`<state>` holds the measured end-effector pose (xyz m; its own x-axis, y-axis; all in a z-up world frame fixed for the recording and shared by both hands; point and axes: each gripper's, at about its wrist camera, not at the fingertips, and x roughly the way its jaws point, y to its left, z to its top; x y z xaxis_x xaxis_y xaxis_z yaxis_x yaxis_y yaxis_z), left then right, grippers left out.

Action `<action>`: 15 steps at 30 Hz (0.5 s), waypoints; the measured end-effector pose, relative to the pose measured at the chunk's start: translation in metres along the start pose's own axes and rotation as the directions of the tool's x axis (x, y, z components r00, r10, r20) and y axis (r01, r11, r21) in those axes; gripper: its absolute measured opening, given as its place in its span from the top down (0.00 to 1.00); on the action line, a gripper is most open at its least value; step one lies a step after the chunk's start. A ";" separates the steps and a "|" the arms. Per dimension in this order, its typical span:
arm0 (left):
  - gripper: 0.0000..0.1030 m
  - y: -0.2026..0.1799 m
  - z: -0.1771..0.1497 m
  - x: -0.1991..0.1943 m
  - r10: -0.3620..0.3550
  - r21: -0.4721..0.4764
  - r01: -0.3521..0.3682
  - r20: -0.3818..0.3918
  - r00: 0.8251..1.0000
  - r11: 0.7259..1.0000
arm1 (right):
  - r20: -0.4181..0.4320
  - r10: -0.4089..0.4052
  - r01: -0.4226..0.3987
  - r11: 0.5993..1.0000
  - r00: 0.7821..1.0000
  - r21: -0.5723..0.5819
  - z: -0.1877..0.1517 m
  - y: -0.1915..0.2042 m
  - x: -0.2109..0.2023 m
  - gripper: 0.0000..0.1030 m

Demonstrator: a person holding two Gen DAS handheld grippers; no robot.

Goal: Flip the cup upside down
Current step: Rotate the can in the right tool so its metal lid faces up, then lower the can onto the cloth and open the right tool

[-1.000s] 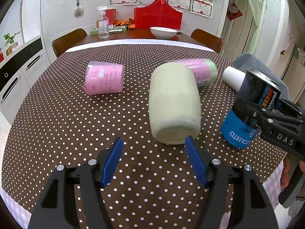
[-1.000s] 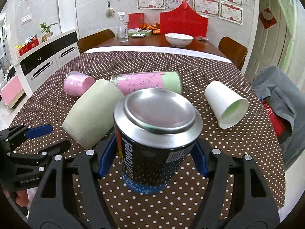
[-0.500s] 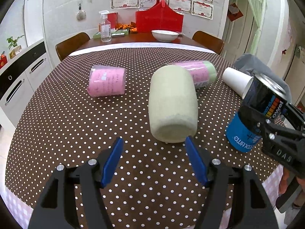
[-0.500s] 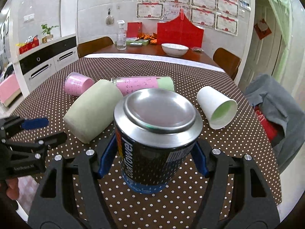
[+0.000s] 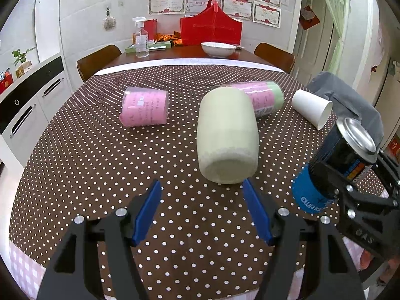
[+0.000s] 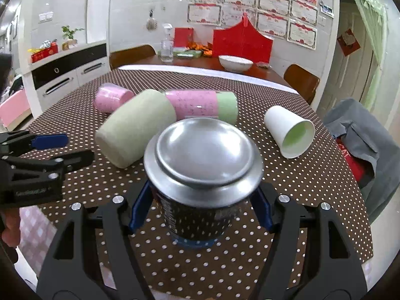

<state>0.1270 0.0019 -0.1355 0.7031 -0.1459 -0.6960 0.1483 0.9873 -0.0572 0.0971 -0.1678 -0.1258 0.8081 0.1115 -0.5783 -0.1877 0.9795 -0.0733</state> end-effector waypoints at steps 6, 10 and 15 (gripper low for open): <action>0.35 0.000 -0.003 -0.011 0.001 -0.005 -0.001 0.024 1.000 1.000 | 0.011 0.026 -0.027 0.999 1.000 0.038 -0.007 0.001 -0.009 0.27; 0.35 -0.001 -0.005 -0.023 0.006 -0.006 -0.006 0.060 0.998 1.000 | 0.038 0.038 -0.040 0.997 0.999 0.059 -0.009 0.001 -0.023 0.26; 0.35 -0.008 -0.005 -0.050 0.035 0.009 -0.036 0.130 0.991 0.999 | 0.085 0.041 -0.046 0.997 0.996 0.065 -0.008 0.001 -0.046 0.25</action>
<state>0.0870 0.0020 -0.1035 0.7924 -0.1183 -0.5984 0.1286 0.9914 -0.0256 0.0554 -0.1733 -0.1059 0.8443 0.1653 -0.5098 -0.1883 0.9821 0.0066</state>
